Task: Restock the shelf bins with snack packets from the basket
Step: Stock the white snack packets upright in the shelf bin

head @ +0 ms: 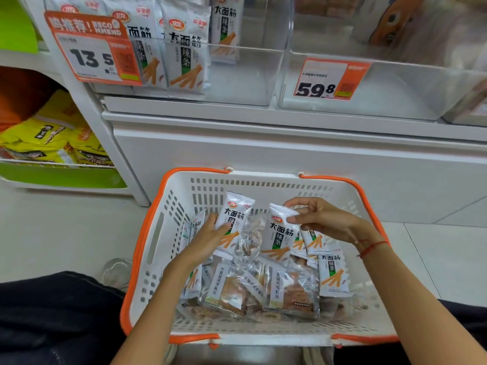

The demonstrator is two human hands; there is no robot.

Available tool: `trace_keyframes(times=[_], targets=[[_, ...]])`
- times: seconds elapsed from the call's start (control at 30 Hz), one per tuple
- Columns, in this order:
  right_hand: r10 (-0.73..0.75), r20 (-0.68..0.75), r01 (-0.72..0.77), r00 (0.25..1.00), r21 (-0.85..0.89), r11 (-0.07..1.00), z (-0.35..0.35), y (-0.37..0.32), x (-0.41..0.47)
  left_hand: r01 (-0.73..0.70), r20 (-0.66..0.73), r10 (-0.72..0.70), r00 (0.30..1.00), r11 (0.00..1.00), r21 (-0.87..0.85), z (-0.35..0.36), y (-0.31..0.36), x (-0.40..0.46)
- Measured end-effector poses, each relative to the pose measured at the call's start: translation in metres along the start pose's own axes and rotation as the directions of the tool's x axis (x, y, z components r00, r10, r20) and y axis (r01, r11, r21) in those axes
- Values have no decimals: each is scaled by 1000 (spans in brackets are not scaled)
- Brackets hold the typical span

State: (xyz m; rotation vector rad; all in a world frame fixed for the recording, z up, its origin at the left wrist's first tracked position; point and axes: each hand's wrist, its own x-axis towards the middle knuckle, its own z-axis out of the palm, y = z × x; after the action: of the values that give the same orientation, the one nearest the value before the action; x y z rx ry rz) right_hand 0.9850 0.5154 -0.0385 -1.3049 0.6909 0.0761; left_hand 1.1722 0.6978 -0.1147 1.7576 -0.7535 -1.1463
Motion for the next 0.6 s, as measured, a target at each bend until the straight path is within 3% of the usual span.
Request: trace_keyframes(times=[0.1,0.27,0.37,0.47,0.53,0.57,0.6], targets=[[-20,17,20,1000,35,999,14,3,7,46,60,-42,997,996,-70,18,13,-8],[-159,-299,147,941,-62,987,41,22,28,182,158,-143,977,947,-266,43,-2,6],[-190,-372,184,909,-51,982,42,31,33,168,152,-128,980,942,-289,53,13,-5],[-156,-437,160,886,-29,987,24,35,37,151,146,-125,981,970,-188,56,2,-3],[-194,-590,48,784,-254,966,-1,48,40,164,105,-148,983,973,-162,56,-4,-2],[-220,-624,-89,750,-424,901,-14,58,39,161,71,-151,986,972,-169,56,-7,-2],[-211,-610,-223,764,-556,801,-24,69,38,167,58,-159,985,970,-179,55,-8,-3]])
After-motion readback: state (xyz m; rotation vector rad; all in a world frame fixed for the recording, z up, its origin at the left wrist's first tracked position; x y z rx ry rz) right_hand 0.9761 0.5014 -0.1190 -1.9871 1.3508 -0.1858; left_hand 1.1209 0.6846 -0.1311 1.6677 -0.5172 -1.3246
